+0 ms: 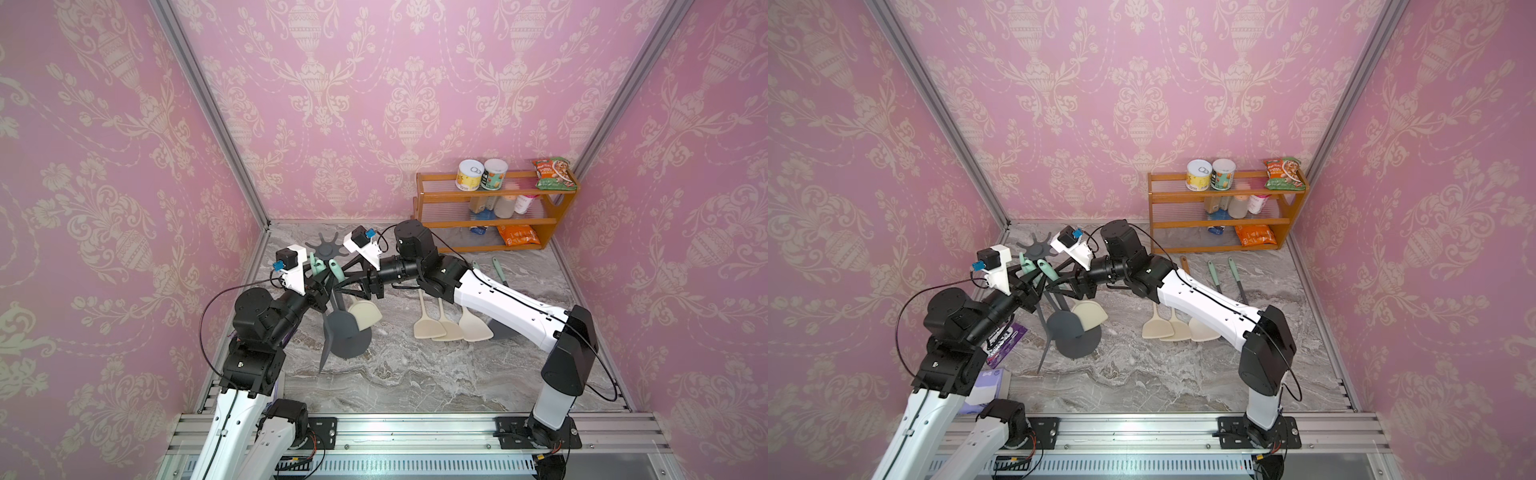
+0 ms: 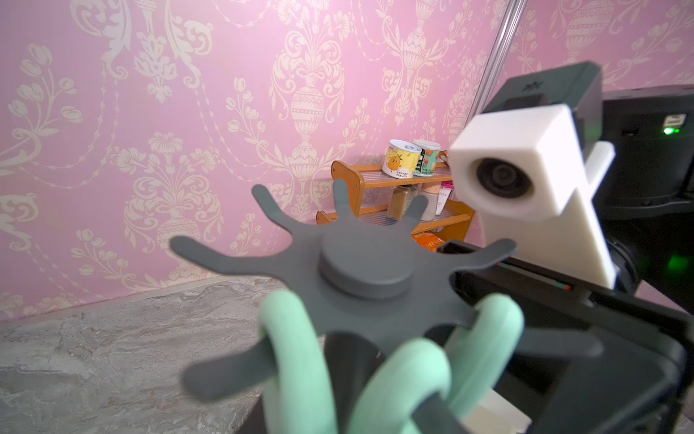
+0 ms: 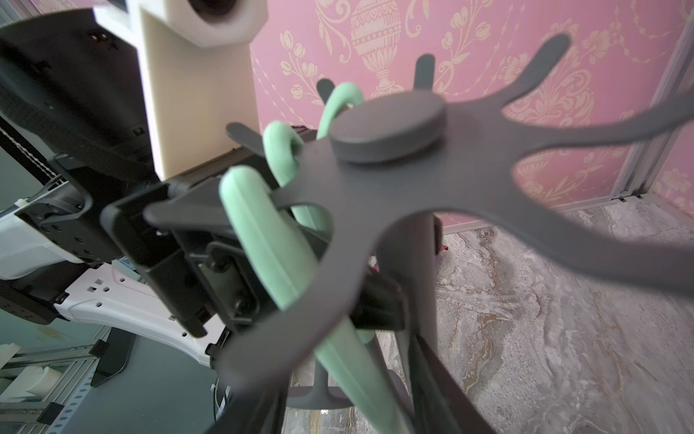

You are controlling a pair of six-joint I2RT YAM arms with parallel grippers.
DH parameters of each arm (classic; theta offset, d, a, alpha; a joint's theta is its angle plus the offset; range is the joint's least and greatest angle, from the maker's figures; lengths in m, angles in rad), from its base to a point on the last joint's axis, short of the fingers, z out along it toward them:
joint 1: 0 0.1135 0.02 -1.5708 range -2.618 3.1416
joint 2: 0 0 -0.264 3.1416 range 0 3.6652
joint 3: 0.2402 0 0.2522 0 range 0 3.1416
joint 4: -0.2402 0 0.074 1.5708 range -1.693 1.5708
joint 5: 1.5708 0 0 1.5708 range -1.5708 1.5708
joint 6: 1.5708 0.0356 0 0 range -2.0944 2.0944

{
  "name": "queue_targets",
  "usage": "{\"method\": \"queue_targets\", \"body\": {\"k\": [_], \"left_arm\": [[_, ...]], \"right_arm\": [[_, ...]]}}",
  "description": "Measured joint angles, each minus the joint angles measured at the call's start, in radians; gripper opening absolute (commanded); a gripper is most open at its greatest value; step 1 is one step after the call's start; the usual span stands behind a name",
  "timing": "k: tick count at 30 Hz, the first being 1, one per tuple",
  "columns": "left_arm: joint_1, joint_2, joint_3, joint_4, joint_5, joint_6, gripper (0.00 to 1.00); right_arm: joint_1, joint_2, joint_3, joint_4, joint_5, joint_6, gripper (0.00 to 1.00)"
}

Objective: Take the spatula off the kitchen utensil rack
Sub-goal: Take off the spatula from the rack.

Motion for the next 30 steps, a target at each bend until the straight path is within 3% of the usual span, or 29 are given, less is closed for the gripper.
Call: {"method": "queue_targets", "body": {"k": [3, 8, 12, 19, 30], "left_arm": [[0.000, 0.000, 0.000, 0.000, -0.004, 0.000, 0.36], [0.000, 0.000, 0.000, 0.000, -0.008, 0.000, 0.36], [-0.001, 0.000, 0.000, 0.003, -0.011, 0.000, 0.35], [-0.004, -0.005, 0.000, 0.002, -0.019, 0.000, 0.27], [-0.019, -0.005, 0.000, -0.002, -0.002, 0.000, 0.26]], "right_arm": [[0.000, 0.009, 0.012, -0.007, 0.004, -0.003, 0.47], [0.004, 0.010, 0.016, -0.013, 0.010, -0.016, 0.27], [0.010, 0.010, 0.016, -0.018, 0.005, -0.027, 0.16], [0.021, 0.008, 0.017, -0.015, 0.003, -0.045, 0.09], [0.021, -0.054, -0.058, -0.003, 0.042, -0.071, 0.07]]}}
